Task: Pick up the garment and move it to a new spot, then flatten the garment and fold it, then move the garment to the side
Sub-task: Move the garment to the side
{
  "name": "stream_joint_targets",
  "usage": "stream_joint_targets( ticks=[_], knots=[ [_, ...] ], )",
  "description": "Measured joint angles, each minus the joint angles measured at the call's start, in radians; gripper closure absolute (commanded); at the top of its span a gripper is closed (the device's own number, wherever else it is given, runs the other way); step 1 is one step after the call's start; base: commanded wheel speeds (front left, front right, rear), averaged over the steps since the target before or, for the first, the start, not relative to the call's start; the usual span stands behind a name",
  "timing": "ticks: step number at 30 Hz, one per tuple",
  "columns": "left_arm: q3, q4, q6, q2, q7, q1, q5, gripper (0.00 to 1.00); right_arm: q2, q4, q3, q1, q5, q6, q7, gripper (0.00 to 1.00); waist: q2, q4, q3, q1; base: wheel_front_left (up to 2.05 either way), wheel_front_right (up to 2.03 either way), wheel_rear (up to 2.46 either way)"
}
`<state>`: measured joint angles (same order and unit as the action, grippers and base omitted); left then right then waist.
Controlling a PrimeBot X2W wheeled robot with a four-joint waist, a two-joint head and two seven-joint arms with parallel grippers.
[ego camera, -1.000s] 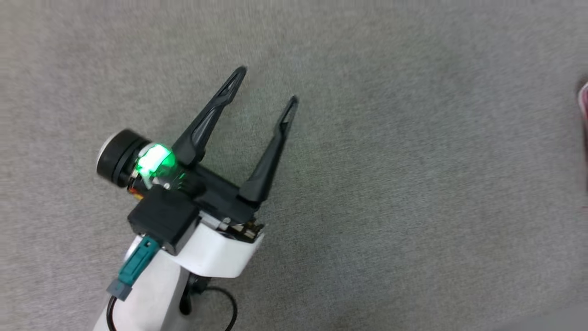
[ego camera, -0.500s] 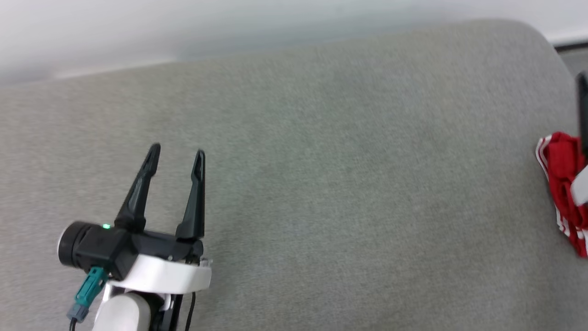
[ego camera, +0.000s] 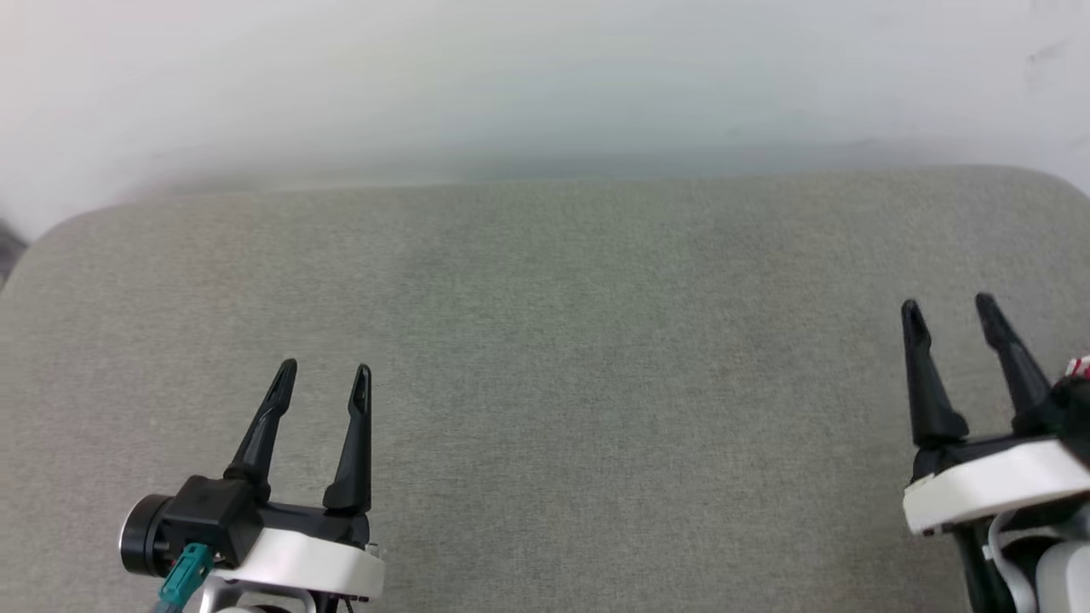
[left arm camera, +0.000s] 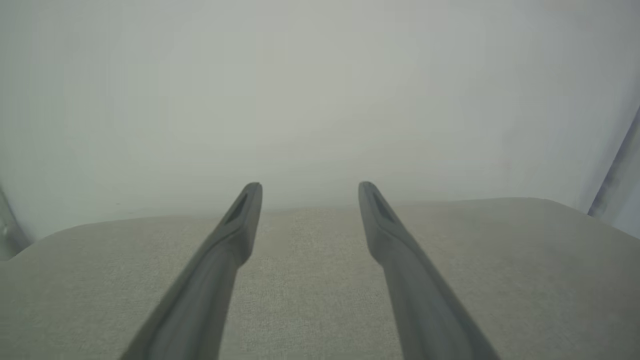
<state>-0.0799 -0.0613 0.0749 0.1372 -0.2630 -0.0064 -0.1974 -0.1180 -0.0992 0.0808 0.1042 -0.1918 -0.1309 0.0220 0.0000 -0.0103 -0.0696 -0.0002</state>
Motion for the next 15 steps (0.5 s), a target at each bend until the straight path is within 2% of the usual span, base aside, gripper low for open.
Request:
stream_joint_targets(
  ticks=[5, 15],
  knots=[
    [0.016, 0.016, 0.012, -0.015, 0.000, 0.025, 0.013, 0.00, 0.034, 0.029, -0.006, -0.048, -0.011, 0.000, 0.040, 0.00, 0.0000, 0.022, 0.027, 0.0000, 0.00, 0.00, 0.00],
    [0.035, 0.033, 0.040, -0.042, 0.000, 0.049, -0.015, 0.00, 0.054, 0.052, -0.007, -0.066, 0.000, 0.000, 0.071, 0.00, 0.0000, 0.022, 0.037, 0.0001, 0.00, 0.00, 0.00]
  ],
)
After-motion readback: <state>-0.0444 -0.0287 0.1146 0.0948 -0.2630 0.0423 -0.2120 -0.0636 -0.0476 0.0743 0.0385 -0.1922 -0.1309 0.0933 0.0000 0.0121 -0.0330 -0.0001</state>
